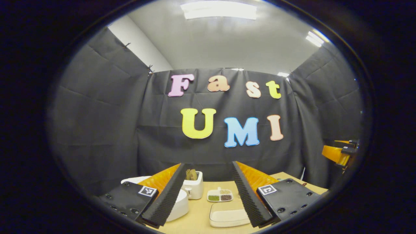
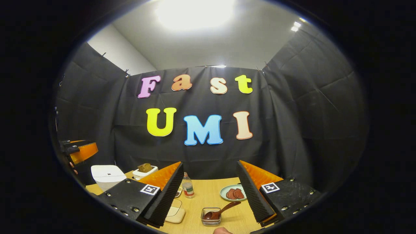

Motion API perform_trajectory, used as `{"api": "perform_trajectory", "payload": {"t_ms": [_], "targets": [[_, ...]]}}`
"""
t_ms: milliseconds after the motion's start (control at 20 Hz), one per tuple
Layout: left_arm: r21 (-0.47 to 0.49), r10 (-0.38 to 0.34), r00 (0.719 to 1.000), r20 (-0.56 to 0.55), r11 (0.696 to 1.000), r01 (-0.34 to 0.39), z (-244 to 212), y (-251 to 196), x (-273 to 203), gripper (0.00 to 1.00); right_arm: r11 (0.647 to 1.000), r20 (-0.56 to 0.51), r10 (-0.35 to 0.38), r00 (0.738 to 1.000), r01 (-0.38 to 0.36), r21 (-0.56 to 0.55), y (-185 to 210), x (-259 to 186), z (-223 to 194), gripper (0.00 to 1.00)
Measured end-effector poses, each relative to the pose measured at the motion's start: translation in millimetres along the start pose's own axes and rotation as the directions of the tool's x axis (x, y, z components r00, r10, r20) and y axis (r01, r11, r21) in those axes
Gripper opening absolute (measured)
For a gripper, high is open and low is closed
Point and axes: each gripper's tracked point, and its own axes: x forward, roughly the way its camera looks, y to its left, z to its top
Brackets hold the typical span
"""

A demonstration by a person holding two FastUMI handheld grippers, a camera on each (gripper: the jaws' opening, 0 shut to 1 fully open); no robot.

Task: Close the left gripper, press the button to open the rice cooker; take a wooden spoon from the chopstick holder with the right hand, scoop a spoonful of rice and pour it into the rice cooker, then put the wooden spoon back into the chopstick holder.

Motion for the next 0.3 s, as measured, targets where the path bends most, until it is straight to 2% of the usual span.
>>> {"api": "perform_trajectory", "payload": {"t_ms": [300], "targets": [[-0.02, 0.037, 0.999, 0.009, 0.999, -0.037, 6.7, 11.2, -12.1, 0.97, 1.0, 0.016, 0.028, 0.999, -0.028, 0.005, 14.1, 3.1, 6.3, 0.98]]}}
